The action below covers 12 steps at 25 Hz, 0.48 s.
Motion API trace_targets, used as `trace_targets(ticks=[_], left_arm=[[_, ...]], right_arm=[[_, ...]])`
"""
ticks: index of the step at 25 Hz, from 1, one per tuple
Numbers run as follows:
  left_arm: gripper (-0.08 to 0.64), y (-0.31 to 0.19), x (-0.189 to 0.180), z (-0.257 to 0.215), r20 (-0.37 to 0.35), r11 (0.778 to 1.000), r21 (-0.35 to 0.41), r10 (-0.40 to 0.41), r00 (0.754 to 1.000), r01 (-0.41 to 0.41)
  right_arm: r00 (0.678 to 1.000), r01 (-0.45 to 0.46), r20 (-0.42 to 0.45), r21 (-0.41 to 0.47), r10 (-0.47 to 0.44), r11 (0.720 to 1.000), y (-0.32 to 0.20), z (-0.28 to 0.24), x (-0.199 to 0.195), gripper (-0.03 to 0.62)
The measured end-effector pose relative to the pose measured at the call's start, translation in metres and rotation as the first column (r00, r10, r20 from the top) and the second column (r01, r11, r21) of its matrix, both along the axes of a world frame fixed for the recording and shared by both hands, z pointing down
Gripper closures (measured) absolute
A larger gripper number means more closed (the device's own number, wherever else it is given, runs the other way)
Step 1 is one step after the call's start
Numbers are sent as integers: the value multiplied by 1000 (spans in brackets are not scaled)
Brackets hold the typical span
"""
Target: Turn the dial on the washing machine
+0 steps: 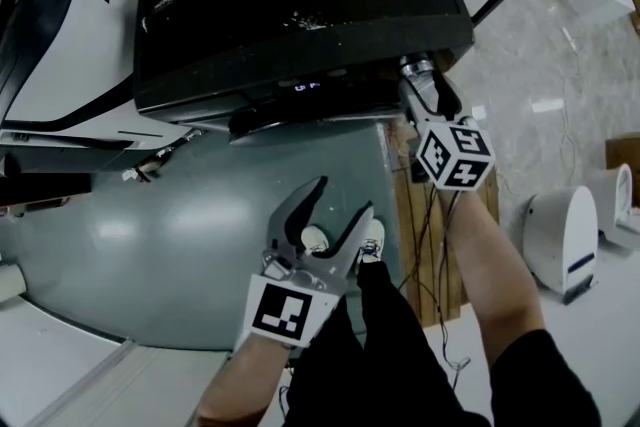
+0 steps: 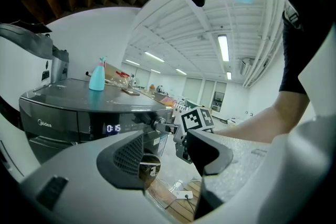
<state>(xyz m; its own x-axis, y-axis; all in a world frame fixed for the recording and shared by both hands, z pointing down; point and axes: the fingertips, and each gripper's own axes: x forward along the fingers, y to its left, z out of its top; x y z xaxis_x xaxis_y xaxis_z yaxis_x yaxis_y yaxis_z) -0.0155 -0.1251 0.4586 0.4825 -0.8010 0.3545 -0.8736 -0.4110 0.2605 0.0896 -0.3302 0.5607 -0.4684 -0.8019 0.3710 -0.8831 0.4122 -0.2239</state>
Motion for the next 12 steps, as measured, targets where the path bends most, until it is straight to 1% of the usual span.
trace_targets(ticks=[3,7,9,12], left_arm=[[322,0,0,2,0,1000,-3,2,1000,-2],[322,-1,-1,3,-3,1000,-5,-1,1000,1],[322,-1,-1,4,-6,1000,-6,-1,1000,1],[322,-1,-1,4,-5,1000,-5,-2,1000,2]], right_arm=[[996,-15,88,-46,19,999,0,3,-1,301],[969,-28,239,-125,58,992,-2,7,-2,299],[960,-32,271,-141,70,990,-2,8,-2,302],[957,-37,280,-136,74,990,-4,5,-4,316]])
